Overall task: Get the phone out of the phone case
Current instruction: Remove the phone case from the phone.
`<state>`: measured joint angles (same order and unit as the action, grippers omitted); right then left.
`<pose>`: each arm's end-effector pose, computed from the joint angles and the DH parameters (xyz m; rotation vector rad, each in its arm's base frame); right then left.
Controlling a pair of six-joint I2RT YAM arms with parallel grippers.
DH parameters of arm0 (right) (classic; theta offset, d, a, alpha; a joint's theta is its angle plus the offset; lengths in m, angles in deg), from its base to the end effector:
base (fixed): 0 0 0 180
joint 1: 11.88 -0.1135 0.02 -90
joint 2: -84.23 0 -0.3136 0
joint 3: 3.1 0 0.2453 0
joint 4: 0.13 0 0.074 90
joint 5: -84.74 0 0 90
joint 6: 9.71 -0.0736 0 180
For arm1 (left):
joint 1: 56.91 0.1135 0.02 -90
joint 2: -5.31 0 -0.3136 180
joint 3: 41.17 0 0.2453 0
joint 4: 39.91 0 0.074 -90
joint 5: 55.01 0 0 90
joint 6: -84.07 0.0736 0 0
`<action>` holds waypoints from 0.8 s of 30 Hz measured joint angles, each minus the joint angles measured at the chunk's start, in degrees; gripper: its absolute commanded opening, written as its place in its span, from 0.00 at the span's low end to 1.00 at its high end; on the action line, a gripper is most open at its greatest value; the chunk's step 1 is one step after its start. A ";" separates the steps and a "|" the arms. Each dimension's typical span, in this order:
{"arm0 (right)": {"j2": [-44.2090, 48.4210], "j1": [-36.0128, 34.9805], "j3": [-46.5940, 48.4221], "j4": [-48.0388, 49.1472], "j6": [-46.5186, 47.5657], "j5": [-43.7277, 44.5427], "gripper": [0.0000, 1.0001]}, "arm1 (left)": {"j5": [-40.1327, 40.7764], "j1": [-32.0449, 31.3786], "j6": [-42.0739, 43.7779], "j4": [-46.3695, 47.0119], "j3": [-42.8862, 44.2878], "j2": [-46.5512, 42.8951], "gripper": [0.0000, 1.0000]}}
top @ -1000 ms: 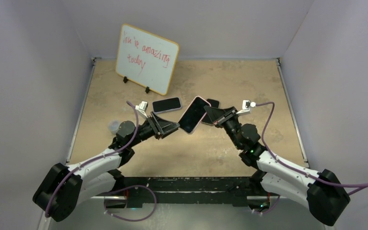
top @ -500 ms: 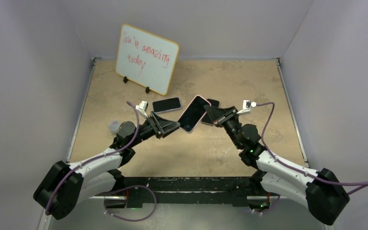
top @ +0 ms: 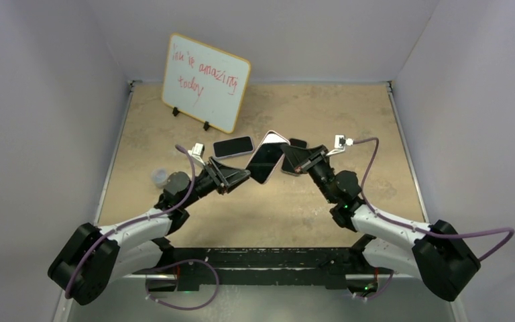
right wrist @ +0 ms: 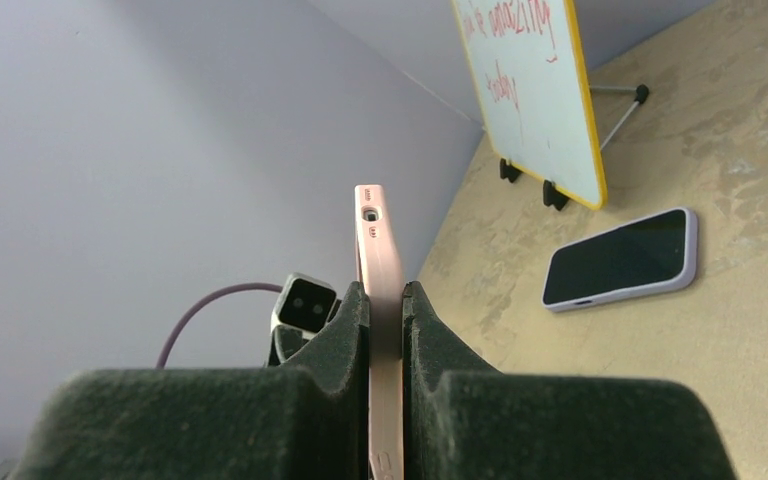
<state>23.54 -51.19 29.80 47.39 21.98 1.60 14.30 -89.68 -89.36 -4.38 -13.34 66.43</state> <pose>0.1773 0.1338 0.3222 0.3367 1.3145 1.3925 0.1678 -0.1390 0.2590 -0.4711 1.8111 -1.8004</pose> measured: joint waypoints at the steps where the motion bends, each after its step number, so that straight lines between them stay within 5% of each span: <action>1: -0.72 0.09 0.11 0.85 0.55 -0.68 0.00 | 0.15 0.00 -0.04 -0.04 -0.22 0.09 0.33; 10: -1.95 -0.07 2.29 0.61 7.23 -5.07 0.00 | 2.03 -0.02 -2.60 2.58 -3.17 0.20 0.27; 19: -3.37 -0.11 3.54 -1.20 9.22 -5.73 0.00 | 2.86 -0.04 -2.32 5.20 -3.93 1.92 0.45; 24: -1.29 -0.22 3.50 -5.42 6.86 -4.39 0.00 | 2.38 -0.07 0.59 5.03 -4.15 0.83 0.46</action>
<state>22.25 -51.41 33.30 41.97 28.85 -2.80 16.68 -89.75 -88.77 0.65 -17.49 67.26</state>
